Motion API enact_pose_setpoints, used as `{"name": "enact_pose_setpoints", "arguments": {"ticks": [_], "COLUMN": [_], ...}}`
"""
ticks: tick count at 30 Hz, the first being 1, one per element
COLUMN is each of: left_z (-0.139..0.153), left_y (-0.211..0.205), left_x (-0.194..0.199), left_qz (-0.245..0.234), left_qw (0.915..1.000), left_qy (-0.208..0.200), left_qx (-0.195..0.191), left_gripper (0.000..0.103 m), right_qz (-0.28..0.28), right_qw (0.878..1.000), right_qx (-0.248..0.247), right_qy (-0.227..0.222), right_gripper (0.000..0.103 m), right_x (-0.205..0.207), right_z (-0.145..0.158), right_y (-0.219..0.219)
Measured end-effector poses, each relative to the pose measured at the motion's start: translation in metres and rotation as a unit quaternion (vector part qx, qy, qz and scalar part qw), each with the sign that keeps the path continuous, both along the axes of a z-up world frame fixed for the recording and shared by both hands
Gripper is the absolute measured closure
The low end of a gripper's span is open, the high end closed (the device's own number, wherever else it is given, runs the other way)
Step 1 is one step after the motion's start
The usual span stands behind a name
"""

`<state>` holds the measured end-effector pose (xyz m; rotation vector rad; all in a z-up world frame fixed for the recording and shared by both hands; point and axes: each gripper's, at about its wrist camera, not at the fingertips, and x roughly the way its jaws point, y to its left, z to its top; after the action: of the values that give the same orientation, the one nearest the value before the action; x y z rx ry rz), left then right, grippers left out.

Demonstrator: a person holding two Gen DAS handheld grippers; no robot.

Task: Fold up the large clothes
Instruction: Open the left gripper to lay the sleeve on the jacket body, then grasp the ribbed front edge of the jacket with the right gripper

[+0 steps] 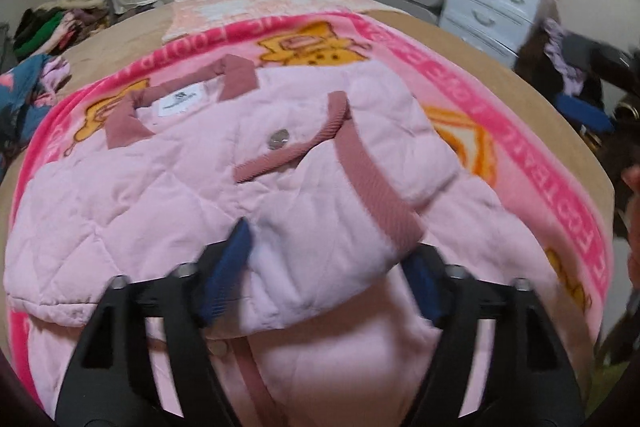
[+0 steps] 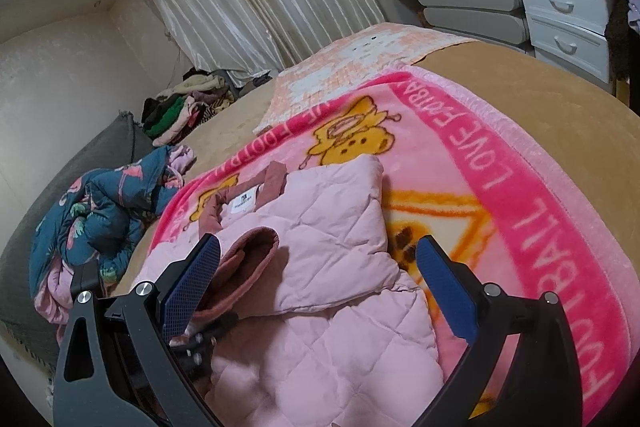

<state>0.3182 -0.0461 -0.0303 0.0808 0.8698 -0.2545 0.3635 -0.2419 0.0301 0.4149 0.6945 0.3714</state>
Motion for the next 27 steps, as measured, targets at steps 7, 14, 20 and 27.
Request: {"name": "enact_pose_setpoints", "arguments": {"ticks": [7,14,20,27], "left_z": [0.010,0.034,0.037,0.030], "left_y": [0.031,0.121,0.195,0.245], "left_x": [-0.026,-0.032,-0.036,-0.036], "left_qz": [-0.015,0.081,0.150,0.201], "left_qw": [0.9995,0.9962,0.9860,0.9755], "left_qy": [0.013,-0.021,-0.039,-0.076], "left_qx": [-0.025,-0.024,-0.062,-0.047], "left_gripper": [0.014,0.009,0.009,0.009], "right_qz": [0.050,0.092,0.101,0.098], "right_qw": [0.998,0.994,0.992,0.988], "right_qx": [-0.021,-0.045,-0.053,-0.030], "right_qy": [0.017,0.038,0.057,0.111], "right_gripper": [0.005,0.005,0.005,0.005], "right_x": [0.006,0.003,0.001,0.006], "right_z": [-0.012,-0.029,-0.046,-0.074], "right_y": [0.042,0.091,0.120,0.134]}}
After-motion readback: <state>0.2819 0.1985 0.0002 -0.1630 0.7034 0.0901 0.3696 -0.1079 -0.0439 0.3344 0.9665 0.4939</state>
